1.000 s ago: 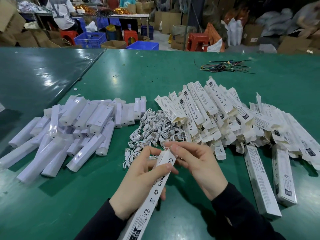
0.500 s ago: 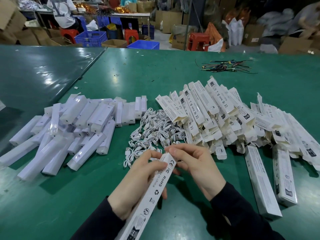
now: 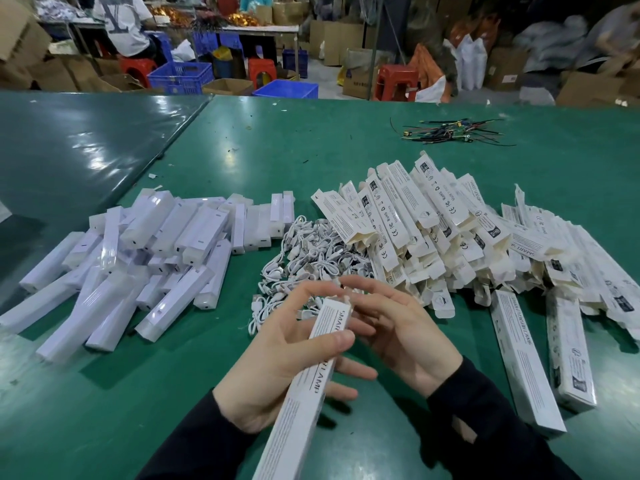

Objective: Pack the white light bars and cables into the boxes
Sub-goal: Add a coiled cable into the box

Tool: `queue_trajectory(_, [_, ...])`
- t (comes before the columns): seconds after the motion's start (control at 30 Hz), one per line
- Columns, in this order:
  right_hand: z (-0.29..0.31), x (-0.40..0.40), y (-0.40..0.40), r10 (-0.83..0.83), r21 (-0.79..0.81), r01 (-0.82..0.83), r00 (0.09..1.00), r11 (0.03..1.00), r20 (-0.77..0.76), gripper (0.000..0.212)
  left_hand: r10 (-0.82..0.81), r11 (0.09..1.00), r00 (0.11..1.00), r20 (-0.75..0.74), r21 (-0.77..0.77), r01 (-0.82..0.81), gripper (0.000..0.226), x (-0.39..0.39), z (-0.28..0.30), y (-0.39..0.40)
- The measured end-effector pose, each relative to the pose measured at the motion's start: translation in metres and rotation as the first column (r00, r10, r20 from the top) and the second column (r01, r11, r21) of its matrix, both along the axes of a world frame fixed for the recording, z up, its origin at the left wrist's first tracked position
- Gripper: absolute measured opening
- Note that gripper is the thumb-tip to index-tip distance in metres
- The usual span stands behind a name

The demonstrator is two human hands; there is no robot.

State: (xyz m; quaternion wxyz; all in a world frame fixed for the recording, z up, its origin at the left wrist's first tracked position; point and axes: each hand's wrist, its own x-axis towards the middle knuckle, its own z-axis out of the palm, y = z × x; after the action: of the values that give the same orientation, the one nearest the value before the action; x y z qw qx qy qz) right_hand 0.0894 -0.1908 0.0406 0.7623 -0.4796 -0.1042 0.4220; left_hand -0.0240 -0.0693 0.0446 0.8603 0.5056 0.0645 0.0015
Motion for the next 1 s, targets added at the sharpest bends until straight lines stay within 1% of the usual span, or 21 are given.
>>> queue_trajectory(0.07, [0.000, 0.000, -0.001, 0.009, -0.008, -0.009, 1.000, 1.000, -0.004, 0.025, 0.030, 0.997, 1.000, 0.004, 0.072, -0.030, 0.034, 0.000, -0.002, -0.002])
queue_trajectory(0.2, [0.000, -0.002, 0.000, 0.011, -0.026, -0.011, 1.000, 1.000, 0.000, 0.025, 0.075, 0.990, 0.997, 0.013, 0.118, -0.076, 0.033, 0.001, -0.005, -0.004])
queue_trajectory(0.33, [0.002, -0.003, -0.001, 0.021, -0.037, -0.021, 1.000, 0.999, -0.012, 0.027, 0.104, 0.967, 0.994, 0.043, 0.231, -0.111, 0.031, 0.001, -0.009, -0.005])
queue_trajectory(0.53, [0.002, -0.004, -0.001, 0.030, -0.052, -0.028, 0.999, 0.998, 0.030, 0.025, 0.138, 0.949, 0.988, 0.072, 0.277, -0.153, 0.029, 0.001, -0.013, -0.004])
queue_trajectory(0.63, [0.001, -0.005, -0.002, 0.040, -0.055, -0.036, 0.997, 0.998, 0.063, 0.022, 0.152, 0.945, 0.985, 0.079, 0.279, -0.169, 0.029, 0.002, -0.017, -0.005])
queue_trajectory(0.77, [0.001, -0.006, -0.003, 0.025, -0.067, -0.018, 0.993, 0.998, 0.112, 0.031, 0.152, 0.952, 0.984, 0.093, 0.256, -0.171, 0.038, 0.002, -0.019, -0.007])
queue_trajectory(1.0, [0.000, -0.009, -0.002, -0.019, -0.044, 0.030, 0.976, 0.999, 0.216, 0.027, 0.149, 0.964, 0.986, 0.079, 0.211, -0.163, 0.043, 0.002, -0.019, -0.005])
